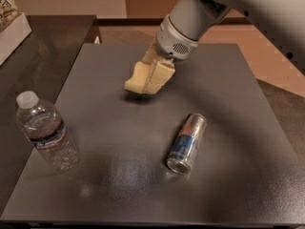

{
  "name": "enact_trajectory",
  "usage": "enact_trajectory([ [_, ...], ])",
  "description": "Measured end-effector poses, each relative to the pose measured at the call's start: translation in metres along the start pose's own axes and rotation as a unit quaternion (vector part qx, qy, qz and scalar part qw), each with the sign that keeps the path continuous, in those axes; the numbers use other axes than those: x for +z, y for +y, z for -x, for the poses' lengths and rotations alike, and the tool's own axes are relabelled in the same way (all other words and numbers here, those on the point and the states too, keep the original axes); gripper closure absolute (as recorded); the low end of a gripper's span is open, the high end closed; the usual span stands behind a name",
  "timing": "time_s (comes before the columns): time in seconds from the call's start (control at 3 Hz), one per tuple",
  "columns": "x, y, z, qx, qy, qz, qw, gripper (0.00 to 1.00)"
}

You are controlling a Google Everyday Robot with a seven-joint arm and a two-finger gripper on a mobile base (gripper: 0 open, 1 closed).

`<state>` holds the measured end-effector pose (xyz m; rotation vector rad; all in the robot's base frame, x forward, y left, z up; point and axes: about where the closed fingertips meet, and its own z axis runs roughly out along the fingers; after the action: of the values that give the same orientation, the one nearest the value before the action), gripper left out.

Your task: Move sponge near water bottle

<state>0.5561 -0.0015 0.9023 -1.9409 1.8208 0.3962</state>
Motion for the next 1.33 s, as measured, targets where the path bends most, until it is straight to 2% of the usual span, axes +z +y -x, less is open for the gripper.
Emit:
enact_trajectory([
  [0.33,0.015,0.016,0.018,-0.045,0.009,0.028,0.9986,1.0],
  [0.67,0.028,0.033,0.034,-0.084,0.01,0.058,0.9947,1.0],
  [1.33,0.057,0.074,0.058,-0.167,0.028,0.118,0.9784,1.0],
])
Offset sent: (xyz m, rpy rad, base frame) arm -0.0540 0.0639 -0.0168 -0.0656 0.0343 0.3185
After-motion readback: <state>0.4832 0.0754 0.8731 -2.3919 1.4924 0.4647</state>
